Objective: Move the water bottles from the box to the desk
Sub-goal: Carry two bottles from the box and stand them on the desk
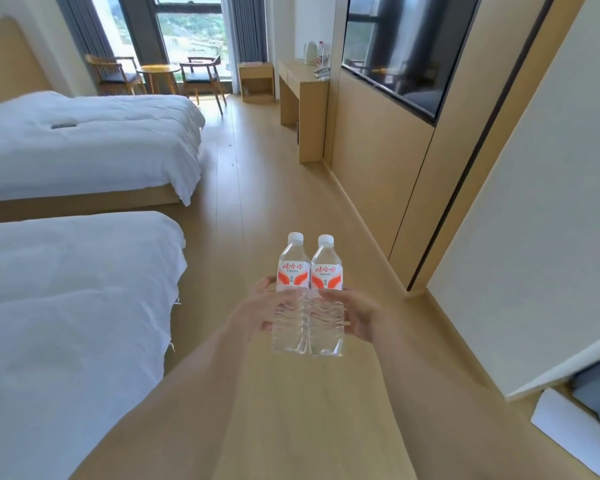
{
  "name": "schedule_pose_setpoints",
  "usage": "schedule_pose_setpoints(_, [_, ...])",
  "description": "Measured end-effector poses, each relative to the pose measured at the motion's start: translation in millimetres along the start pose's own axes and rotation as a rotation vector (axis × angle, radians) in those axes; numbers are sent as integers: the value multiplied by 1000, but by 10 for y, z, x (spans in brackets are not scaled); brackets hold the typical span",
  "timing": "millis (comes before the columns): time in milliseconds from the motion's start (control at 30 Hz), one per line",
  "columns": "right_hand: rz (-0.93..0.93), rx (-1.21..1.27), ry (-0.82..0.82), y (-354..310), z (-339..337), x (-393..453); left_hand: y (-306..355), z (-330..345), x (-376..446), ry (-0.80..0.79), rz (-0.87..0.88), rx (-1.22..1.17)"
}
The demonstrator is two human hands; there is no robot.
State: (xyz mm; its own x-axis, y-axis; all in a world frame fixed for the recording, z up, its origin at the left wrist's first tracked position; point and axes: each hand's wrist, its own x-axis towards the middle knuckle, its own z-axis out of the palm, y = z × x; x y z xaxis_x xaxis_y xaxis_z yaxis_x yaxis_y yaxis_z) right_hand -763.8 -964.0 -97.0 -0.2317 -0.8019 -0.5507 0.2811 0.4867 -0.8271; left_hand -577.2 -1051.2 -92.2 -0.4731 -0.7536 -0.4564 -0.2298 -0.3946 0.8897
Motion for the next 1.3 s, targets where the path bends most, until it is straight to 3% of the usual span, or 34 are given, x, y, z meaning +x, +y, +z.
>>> schedule_pose_setpoints(767, [71, -66, -43, -2199, 235, 3555, 1665, -1142, 3692, -70, -50, -85])
schedule_pose_setpoints(1300, [28, -61, -230, -3845, -18, 6081, 2932, -1399, 6015, 102, 18, -129])
